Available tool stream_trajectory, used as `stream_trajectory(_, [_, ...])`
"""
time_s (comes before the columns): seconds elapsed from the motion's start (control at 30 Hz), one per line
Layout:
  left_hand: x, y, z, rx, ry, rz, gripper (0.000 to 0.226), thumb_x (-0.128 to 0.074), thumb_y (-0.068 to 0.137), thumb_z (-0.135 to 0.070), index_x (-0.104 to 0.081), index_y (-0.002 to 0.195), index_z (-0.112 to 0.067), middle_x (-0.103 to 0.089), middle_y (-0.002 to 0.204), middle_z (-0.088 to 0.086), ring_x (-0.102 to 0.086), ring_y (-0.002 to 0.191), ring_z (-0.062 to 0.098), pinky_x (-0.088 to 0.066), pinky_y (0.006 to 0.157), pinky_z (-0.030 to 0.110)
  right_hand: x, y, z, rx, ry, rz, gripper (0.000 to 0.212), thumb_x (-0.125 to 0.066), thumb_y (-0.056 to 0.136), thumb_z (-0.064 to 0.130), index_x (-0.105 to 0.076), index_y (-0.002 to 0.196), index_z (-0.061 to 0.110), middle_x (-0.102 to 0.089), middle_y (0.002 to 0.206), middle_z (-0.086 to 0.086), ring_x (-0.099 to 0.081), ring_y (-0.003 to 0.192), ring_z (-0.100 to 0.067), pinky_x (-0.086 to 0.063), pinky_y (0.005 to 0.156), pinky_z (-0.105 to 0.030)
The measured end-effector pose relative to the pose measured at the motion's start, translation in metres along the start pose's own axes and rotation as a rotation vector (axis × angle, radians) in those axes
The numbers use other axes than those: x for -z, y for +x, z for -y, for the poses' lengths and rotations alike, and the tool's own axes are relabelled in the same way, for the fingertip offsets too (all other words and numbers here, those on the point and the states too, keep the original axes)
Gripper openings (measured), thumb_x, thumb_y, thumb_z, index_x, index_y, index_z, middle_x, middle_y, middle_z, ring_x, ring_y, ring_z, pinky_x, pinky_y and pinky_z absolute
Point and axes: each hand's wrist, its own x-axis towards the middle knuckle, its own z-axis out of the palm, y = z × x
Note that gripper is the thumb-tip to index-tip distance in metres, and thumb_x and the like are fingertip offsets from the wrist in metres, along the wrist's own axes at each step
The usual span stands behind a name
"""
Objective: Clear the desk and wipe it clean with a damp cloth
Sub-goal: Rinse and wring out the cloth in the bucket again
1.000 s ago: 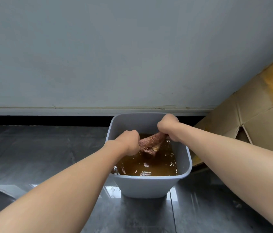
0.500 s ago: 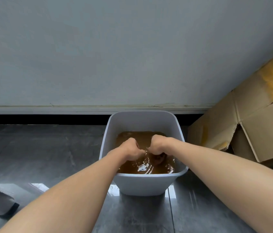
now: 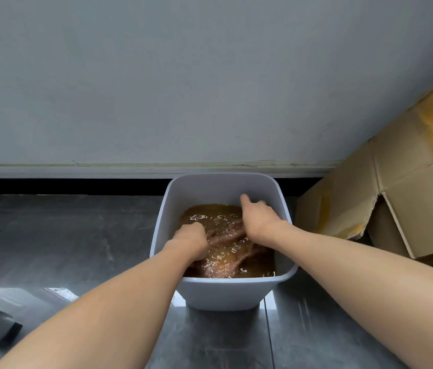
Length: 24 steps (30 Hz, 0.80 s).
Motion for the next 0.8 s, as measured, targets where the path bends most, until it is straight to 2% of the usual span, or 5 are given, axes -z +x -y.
stream_trajectory(0.1, [0.004,-0.005,0.0,-0.045,0.046,-0.025,0.072,-0.048,0.09,-0.001,-0.013,0.152,-0.009,-0.049,0.133,0.021,-0.053,0.121,0.037,-0.046,0.096,0.041,-0.002,-0.008,0.003,0.127,-0.292,0.048,0.048,-0.048,0.099,0.004,-0.038,0.146,0.009,-0.038,0.139,-0.026,-0.058,0.115,-0.04,-0.049,0.1,-0.042])
stream_trajectory(0.23, [0.005,-0.002,-0.01,-0.122,0.075,0.034,0.066,-0.057,0.092,-0.022,-0.024,0.149,-0.017,-0.036,0.145,0.021,-0.043,0.132,0.041,-0.04,0.108,0.046,-0.009,-0.004,0.002,0.188,-0.38,0.177,0.049,-0.053,0.1,0.017,-0.041,0.147,0.009,-0.017,0.156,-0.02,-0.037,0.137,-0.042,-0.037,0.113,-0.05])
stream_trajectory(0.43, [-0.003,0.009,-0.015,-0.156,0.247,0.23,0.071,-0.057,0.089,-0.053,-0.039,0.145,-0.014,-0.028,0.156,0.013,-0.034,0.141,0.035,-0.034,0.115,0.047,-0.019,0.007,-0.004,0.255,-0.428,0.483,0.086,-0.055,0.098,0.037,0.001,0.16,0.021,0.001,0.168,-0.007,-0.003,0.153,-0.037,-0.014,0.121,-0.054])
stream_trajectory(0.6, [-0.009,0.011,-0.012,-0.195,0.345,0.244,0.037,-0.052,0.095,-0.023,-0.05,0.13,-0.012,-0.053,0.137,0.011,-0.054,0.122,0.03,-0.046,0.102,0.04,-0.036,0.007,-0.002,0.277,-0.585,0.474,0.07,-0.053,0.1,0.02,-0.015,0.159,0.012,-0.015,0.165,-0.012,-0.012,0.151,-0.036,-0.021,0.119,-0.059])
stream_trajectory(0.8, [-0.002,0.011,-0.014,-0.049,0.182,0.3,0.043,-0.048,0.099,-0.017,-0.041,0.14,-0.007,-0.049,0.142,0.014,-0.054,0.123,0.034,-0.047,0.103,0.042,-0.037,0.01,0.007,0.209,-0.365,0.59,0.033,-0.046,0.103,0.01,-0.053,0.134,0.001,-0.055,0.135,-0.017,-0.055,0.117,-0.03,-0.044,0.097,-0.035])
